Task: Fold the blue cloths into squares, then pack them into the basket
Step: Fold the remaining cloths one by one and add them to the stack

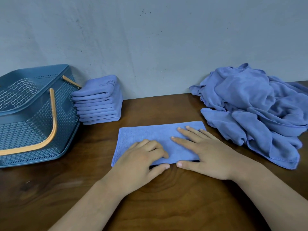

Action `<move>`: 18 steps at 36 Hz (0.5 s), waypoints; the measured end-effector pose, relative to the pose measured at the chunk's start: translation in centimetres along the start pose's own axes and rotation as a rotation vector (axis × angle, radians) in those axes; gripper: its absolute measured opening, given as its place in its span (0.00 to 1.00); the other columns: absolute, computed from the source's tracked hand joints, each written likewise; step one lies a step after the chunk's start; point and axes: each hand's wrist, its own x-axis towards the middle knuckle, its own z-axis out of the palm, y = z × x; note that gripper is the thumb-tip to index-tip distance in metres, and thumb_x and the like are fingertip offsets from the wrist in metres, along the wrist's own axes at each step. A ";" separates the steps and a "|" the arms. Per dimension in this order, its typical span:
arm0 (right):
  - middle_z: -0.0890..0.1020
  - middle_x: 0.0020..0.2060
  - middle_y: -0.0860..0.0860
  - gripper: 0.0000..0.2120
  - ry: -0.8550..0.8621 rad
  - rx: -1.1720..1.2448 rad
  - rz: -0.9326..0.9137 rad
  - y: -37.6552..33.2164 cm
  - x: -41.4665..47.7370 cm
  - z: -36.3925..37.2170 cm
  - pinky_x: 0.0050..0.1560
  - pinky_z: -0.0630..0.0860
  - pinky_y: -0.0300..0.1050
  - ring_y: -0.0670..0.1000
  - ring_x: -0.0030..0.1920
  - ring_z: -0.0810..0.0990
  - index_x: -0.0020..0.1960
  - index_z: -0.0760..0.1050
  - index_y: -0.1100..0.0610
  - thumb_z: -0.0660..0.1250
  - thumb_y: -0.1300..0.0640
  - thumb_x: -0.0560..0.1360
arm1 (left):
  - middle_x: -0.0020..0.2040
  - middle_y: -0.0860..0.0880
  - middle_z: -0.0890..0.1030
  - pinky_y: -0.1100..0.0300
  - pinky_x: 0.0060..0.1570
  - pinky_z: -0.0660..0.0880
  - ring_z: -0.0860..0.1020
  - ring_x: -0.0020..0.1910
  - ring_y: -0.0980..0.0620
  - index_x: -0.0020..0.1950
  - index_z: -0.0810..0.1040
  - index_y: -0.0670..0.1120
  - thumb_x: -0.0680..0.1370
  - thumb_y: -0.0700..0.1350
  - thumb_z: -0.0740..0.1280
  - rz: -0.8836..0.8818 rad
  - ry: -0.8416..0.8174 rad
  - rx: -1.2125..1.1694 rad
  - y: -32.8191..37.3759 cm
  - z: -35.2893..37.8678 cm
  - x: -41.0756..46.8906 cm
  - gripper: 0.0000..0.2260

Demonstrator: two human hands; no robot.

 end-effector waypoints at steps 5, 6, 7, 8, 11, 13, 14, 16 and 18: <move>0.59 0.80 0.31 0.34 0.160 -0.003 -0.057 0.0 0.0 0.2 0.82 0.45 0.42 0.35 0.81 0.48 0.80 0.61 0.32 0.57 0.23 0.77 | 0.55 0.62 0.78 0.54 0.54 0.78 0.76 0.54 0.58 0.55 0.81 0.57 0.84 0.60 0.63 0.018 0.047 0.050 0.0 0.2 0.3 0.10; 0.60 0.79 0.31 0.34 0.164 0.002 -0.044 0.1 0.0 0.2 0.82 0.47 0.43 0.35 0.81 0.50 0.79 0.62 0.32 0.57 0.23 0.77 | 0.54 0.62 0.78 0.55 0.53 0.78 0.76 0.53 0.59 0.54 0.81 0.58 0.84 0.59 0.63 0.008 0.047 0.045 0.1 0.1 0.3 0.10; 0.61 0.79 0.31 0.34 0.163 0.011 -0.024 0.3 -0.1 0.2 0.82 0.50 0.44 0.35 0.81 0.51 0.79 0.63 0.32 0.57 0.22 0.76 | 0.54 0.62 0.78 0.56 0.53 0.77 0.76 0.53 0.60 0.53 0.80 0.58 0.85 0.59 0.63 -0.002 0.045 0.037 0.2 0.0 0.4 0.09; 0.61 0.79 0.31 0.33 0.163 0.023 -0.004 0.4 -0.2 0.2 0.82 0.52 0.45 0.34 0.80 0.52 0.78 0.64 0.31 0.55 0.21 0.76 | 0.53 0.63 0.78 0.58 0.52 0.77 0.75 0.52 0.60 0.52 0.80 0.59 0.85 0.59 0.62 -0.008 0.044 0.033 0.3 -0.1 0.4 0.09; 0.70 0.73 0.29 0.24 0.234 0.230 0.071 0.6 -0.2 -0.2 0.78 0.59 0.41 0.32 0.76 0.62 0.72 0.74 0.33 0.53 0.27 0.81 | 0.51 0.63 0.77 0.62 0.48 0.75 0.74 0.51 0.61 0.51 0.78 0.59 0.85 0.59 0.61 -0.004 0.037 0.054 0.6 -0.6 0.3 0.10; 0.76 0.68 0.31 0.18 0.330 0.355 0.138 0.9 0.1 -0.3 0.72 0.67 0.37 0.33 0.71 0.70 0.68 0.78 0.38 0.56 0.36 0.85 | 0.49 0.62 0.77 0.63 0.44 0.74 0.74 0.49 0.61 0.50 0.78 0.59 0.86 0.59 0.60 0.020 0.012 0.058 1.0 -1.0 0.3 0.10; 0.75 0.69 0.32 0.17 0.353 0.328 0.184 1.2 0.3 -0.3 0.70 0.67 0.36 0.35 0.70 0.71 0.70 0.77 0.40 0.59 0.40 0.85 | 0.48 0.62 0.77 0.62 0.44 0.74 0.74 0.48 0.61 0.50 0.78 0.59 0.86 0.59 0.60 0.040 -0.008 0.055 1.2 -1.2 0.2 0.11; 0.71 0.75 0.36 0.21 0.317 0.234 0.281 1.8 0.6 -0.1 0.71 0.64 0.37 0.41 0.75 0.68 0.76 0.71 0.42 0.61 0.45 0.84 | 0.47 0.61 0.77 0.61 0.46 0.74 0.74 0.48 0.60 0.49 0.78 0.58 0.86 0.58 0.61 0.089 -0.062 0.023 1.6 -1.7 0.0 0.10; 0.68 0.78 0.39 0.25 0.232 0.166 0.341 2.0 0.7 -0.2 0.75 0.61 0.41 0.44 0.78 0.64 0.81 0.66 0.44 0.60 0.45 0.84 | 0.46 0.60 0.77 0.61 0.48 0.73 0.74 0.46 0.59 0.48 0.78 0.58 0.85 0.55 0.63 0.123 -0.100 -0.036 1.8 -2.1 -0.3 0.08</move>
